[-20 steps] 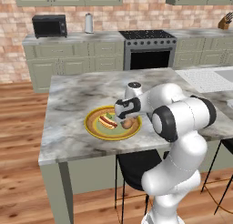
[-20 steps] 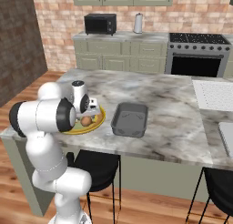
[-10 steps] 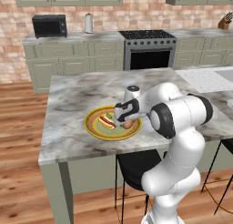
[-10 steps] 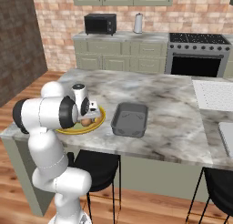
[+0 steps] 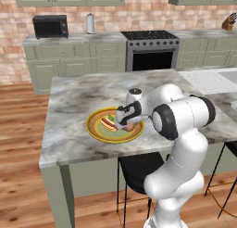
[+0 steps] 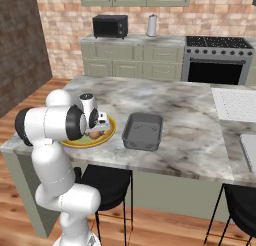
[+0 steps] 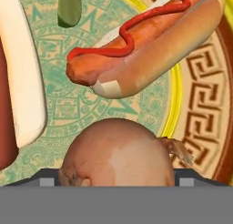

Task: Place one cooked food and one vegetable from the large plate to each tupperware container.

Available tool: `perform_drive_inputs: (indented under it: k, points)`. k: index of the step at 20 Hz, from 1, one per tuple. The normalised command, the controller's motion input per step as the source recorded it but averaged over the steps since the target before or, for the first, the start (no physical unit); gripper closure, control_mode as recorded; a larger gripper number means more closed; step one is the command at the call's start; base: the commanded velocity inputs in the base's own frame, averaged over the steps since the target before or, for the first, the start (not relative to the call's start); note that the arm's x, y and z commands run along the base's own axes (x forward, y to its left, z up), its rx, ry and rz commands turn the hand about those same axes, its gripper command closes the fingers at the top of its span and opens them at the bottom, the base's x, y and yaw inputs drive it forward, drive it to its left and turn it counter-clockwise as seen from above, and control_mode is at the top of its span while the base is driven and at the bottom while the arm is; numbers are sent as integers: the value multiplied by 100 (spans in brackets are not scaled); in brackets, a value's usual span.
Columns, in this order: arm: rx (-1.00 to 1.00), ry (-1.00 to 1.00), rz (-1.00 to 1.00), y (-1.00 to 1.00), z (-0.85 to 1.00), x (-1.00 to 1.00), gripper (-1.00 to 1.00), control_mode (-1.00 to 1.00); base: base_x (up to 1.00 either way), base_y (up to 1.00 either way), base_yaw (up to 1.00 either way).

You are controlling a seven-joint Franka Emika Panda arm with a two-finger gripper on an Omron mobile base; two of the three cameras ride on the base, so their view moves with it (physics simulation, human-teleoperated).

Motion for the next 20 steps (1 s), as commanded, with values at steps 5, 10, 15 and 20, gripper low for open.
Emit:
perform_drive_inputs:
  k: [5, 10, 15, 20]
  points:
    - [0, 0, 0, 0, 0, 0, 100, -100, 0, 0, 0]
    - [-1, 0, -1, -10, 45, -20, 100, -100, 0, 0, 0]
    - [0, 0, -7, -51, 96, -21, 100, -100, 0, 0, 0]
    - [0, 4, -13, -76, 91, 0, 100, -100, 0, 0, 0]
